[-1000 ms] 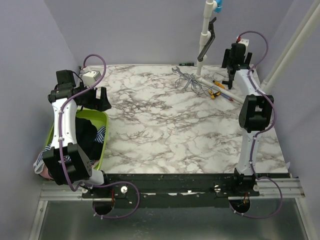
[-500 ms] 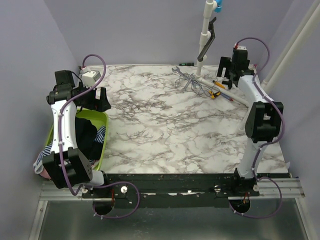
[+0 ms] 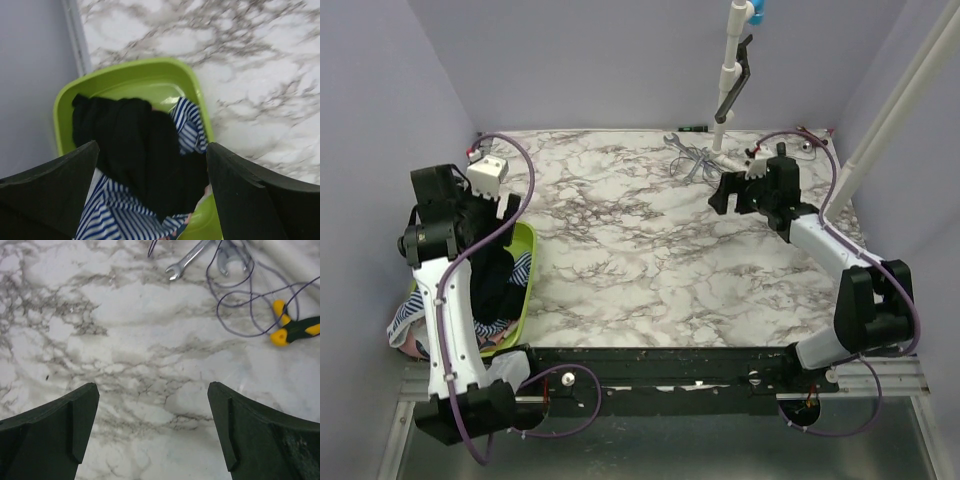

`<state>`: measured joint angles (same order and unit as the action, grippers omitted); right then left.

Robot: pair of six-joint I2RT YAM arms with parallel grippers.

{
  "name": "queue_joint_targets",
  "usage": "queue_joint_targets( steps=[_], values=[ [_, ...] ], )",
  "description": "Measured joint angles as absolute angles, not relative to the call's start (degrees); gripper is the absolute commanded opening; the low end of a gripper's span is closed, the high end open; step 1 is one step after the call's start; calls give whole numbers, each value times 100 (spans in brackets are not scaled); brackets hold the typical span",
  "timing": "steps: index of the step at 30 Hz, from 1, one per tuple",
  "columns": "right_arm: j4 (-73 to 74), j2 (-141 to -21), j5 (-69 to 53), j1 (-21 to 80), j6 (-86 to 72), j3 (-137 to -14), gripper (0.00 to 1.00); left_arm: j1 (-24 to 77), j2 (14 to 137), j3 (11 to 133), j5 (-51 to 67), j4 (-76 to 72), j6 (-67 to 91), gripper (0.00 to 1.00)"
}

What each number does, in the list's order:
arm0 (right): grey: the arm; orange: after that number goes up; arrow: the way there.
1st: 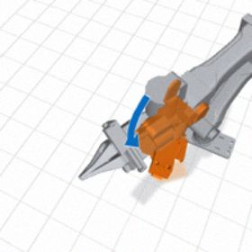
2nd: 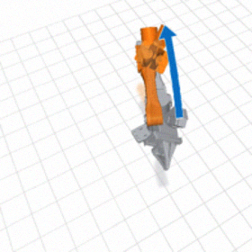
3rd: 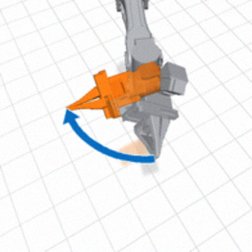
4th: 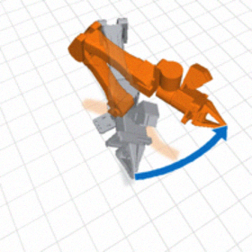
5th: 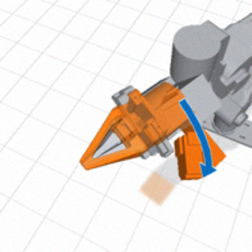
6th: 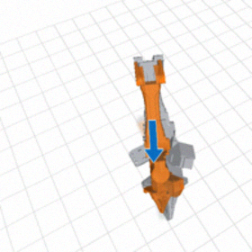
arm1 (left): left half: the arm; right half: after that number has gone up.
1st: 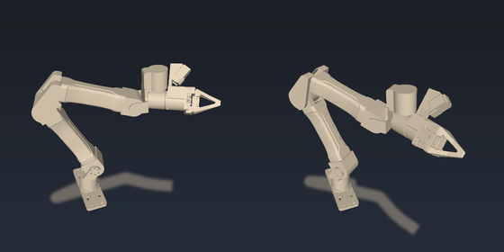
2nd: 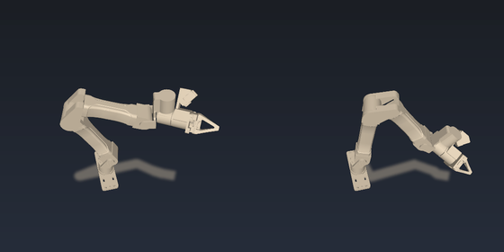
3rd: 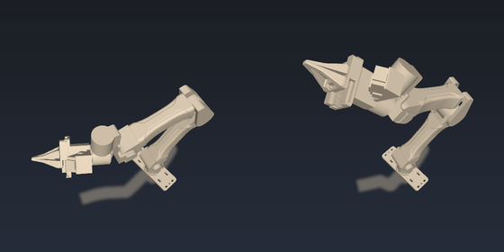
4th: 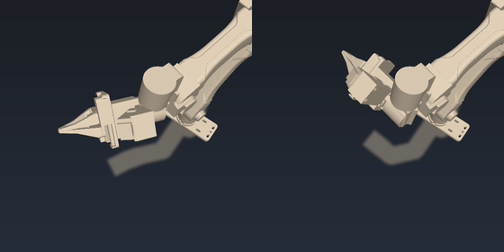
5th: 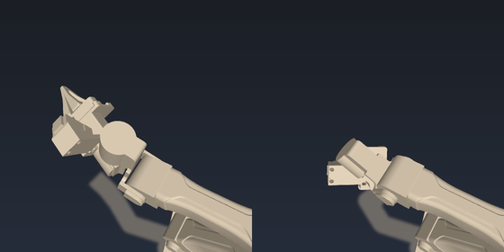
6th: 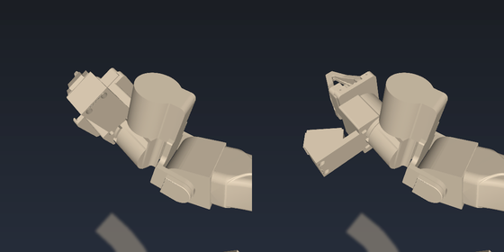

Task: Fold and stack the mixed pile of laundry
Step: Pick up the tank top from the bin.

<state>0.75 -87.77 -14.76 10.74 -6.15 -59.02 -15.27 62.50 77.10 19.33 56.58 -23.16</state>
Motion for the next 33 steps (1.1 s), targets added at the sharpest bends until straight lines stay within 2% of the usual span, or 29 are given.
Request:
queue_joint_targets(
  steps=[3,7,12,15,16,17,18,19,21,27,33],
  values=[
    [-99,-8361,-1885,1050,-644,-5214,100,-1581,5704,7332,1138,5848,-2674,97],
    [-322,-7800,-2069,1050,-646,-4628,100,-2386,5345,7081,493,6187,-3218,95],
    [-622,-7566,-2123,1052,-648,-4582,100,-3785,5542,6899,163,6180,-3787,88],
    [-692,-7546,-2123,1052,-646,-4576,100,-4272,5616,6600,99,6228,-4025,85],
    [-722,-7546,-2126,1052,-644,-4567,100,-4423,5653,6539,80,6224,-4110,82],
    [-751,-7546,-2126,1052,-644,-4556,100,-4558,5708,6506,67,6215,-4171,76],
    [-773,-7546,-2126,1052,-644,-4547,100,-4659,5763,6495,51,6208,-4224,64],
    [-770,-7546,-2123,1052,-642,-4545,100,-4742,5824,6493,49,6187,-4270,45],
    [-768,-7546,-2108,1052,-637,-4545,100,-4838,5916,6469,51,6167,-4333,0],
    [-768,-7546,-2060,1052,-617,-4545,100,-4864,5883,6438,191,6187,-4456,0],
    [-773,-7546,-2145,1052,-648,-4545,100,-4528,5739,7946,969,6777,-4182,0]
  ],
)
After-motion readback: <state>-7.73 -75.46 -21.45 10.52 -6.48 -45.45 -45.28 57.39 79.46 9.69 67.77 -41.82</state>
